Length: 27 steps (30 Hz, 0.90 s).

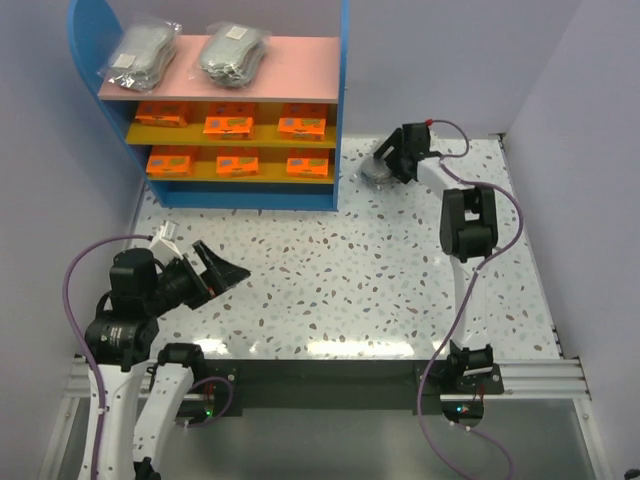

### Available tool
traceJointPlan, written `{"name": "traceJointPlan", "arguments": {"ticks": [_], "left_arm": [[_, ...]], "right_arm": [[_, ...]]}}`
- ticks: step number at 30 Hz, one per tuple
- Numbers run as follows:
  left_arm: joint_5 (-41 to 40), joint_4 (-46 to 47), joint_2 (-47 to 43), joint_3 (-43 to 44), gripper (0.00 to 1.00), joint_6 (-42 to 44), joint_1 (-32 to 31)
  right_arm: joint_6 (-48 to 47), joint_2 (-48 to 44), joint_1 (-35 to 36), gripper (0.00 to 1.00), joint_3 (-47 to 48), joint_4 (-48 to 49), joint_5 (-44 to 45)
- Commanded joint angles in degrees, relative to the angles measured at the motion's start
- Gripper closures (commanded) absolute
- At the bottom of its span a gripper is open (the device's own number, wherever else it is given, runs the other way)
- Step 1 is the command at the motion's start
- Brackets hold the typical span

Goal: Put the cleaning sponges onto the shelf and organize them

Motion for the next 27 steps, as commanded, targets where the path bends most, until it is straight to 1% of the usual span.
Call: {"name": "traceJointPlan", "arguments": {"ticks": [1,3,4,5,6,7,8,9,10,11,12,13,14,15,16,18,19,20,22,23,25,26,27], "left_arm": [[0.1,4.5,-0.4,-2.2,0.00,-2.5,-0.2],[-0.1,5.7,-0.2,-3.6,0.00,-2.6,-0.2],[-0.1,6.9,0.0,-4.3,0.00,-3.1,-0.2],[-0.2,7.6,0.2,-4.8,0.00,-3.2,-0.2],[-0.4,8.2,0.3,-6.3,0.00,-3.4,-0.2],[-1.0,9.5,0.6,-7.2,0.00,-4.0,-0.3],[-1.1,10.4,0.8,-8.1,0.00,-4.2,-0.2],[-1.1,11.5,1.0,-10.2,0.00,-4.6,-0.3],[-1.1,13.9,1.3,-11.4,0.00,-5.6,-0.2],[-1.1,15.2,1.4,-12.5,0.00,-6.2,-0.2],[-1.2,16.5,1.6,-14.9,0.00,-6.9,-0.2],[-1.3,18.9,2.1,-16.0,0.00,-8.2,-0.2],[-1.2,20.3,2.4,-17.1,0.00,-8.9,-0.3],[-1.2,21.4,2.9,-18.9,0.00,-9.5,-0.3],[-1.2,23.7,3.3,-19.7,0.00,-10.6,-0.3],[-1.3,25.5,4.0,-21.5,0.00,-11.6,-0.4],[-1.6,26.9,4.2,-22.0,0.00,-12.5,-0.5],[-1.7,27.6,4.3,-22.5,0.00,-12.9,-0.5],[-1.9,29.0,4.8,-24.0,0.00,-14.2,-0.7],[-2.2,29.3,4.9,-24.5,0.00,-14.7,-1.1],[-3.2,30.0,4.9,-25.9,0.00,-16.5,-1.5],[-3.4,30.6,4.7,-26.4,0.00,-17.3,-2.1],[-3.7,31.2,4.5,-27.6,0.00,-18.1,-2.6]], "right_arm": [[-1.7,-8.8,0.0,0.18,-14.1,1.7,-2.3],[-2.9,-12.7,0.0,0.19,-20.0,5.1,-3.6],[-3.0,-14.7,0.0,0.20,-25.2,5.5,-4.0],[-3.1,-18.5,0.0,0.20,-27.8,5.7,-4.1],[-3.1,-20.4,0.0,0.21,-30.4,6.0,-4.7],[-3.0,-22.2,0.0,0.21,-35.9,6.4,-6.7],[-1.9,-26.7,0.3,0.22,-39.0,7.3,-7.5],[-1.5,-28.8,0.6,0.23,-42.2,8.0,-8.2],[-1.1,-31.4,1.2,0.23,-48.2,8.4,-9.0],[0.2,-33.8,1.7,0.23,-51.3,8.7,-9.1],[1.0,-38.7,2.3,0.23,-54.4,9.0,-9.1],[1.7,-41.0,4.1,0.23,-60.0,9.3,-9.4],[3.3,-43.2,5.1,0.23,-62.5,8.8,-8.9],[4.6,-47.7,6.3,0.23,-64.8,8.5,-8.3],[5.9,-49.7,9.3,0.23,-69.2,8.7,-7.9],[10.1,-54.9,13.2,0.23,-72.4,8.4,-6.3],[11.9,-56.8,17.0,0.22,-75.2,8.1,-5.4],[16.6,-58.4,18.8,0.22,-76.6,8.6,-4.7],[21.8,-62.4,22.3,0.20,-80.1,9.1,-2.6],[27.0,-63.4,25.3,0.19,-80.9,9.6,-2.6],[31.4,-65.0,29.0,0.17,-82.3,11.2,0.0],[35.8,-64.9,30.1,0.16,-82.4,12.5,0.6],[37.7,-64.5,31.0,0.14,-82.4,14.0,1.2]]}}
